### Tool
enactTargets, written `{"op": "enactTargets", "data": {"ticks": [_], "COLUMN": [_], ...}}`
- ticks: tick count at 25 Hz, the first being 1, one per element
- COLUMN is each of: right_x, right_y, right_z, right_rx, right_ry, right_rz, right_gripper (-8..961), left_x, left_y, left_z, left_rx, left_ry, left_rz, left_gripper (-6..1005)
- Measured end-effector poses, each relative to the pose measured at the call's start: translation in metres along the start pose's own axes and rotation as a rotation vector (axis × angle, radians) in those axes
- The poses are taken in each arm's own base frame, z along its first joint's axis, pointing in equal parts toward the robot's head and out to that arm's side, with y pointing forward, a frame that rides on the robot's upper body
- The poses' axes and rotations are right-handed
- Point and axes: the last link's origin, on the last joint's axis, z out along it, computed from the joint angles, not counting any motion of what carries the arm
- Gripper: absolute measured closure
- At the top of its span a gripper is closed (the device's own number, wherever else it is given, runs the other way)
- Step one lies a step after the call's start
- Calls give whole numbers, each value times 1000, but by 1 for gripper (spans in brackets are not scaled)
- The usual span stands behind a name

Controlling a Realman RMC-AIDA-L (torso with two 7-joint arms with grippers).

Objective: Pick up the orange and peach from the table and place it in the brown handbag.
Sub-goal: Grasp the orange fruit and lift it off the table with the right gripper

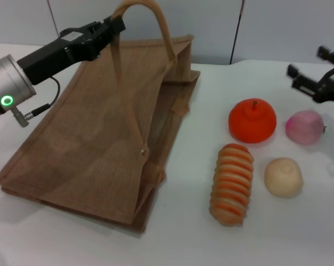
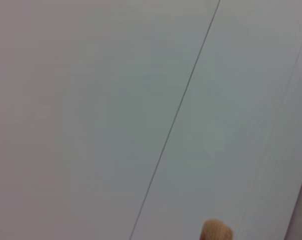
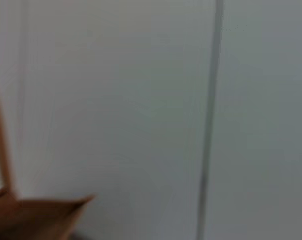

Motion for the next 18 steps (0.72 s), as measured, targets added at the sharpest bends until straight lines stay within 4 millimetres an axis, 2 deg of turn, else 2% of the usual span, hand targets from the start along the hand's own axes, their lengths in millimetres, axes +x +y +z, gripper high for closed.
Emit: {"op": "enactTargets", "data": {"ticks": [9, 18], "right_x": [0, 3], "right_y": [21, 31], "right_z": [15, 29], "right_rx": [-229, -304], "right_ry": [144, 245], "right_rz": [-33, -59], "right_gripper": [102, 101], "left_x": [6, 9], "left_y": [5, 11], "left_z": [-5, -4], "left_rx": [-38, -73], "left_ry": [45, 60], "left_rz": [1, 4], "left_gripper": [872, 872]}}
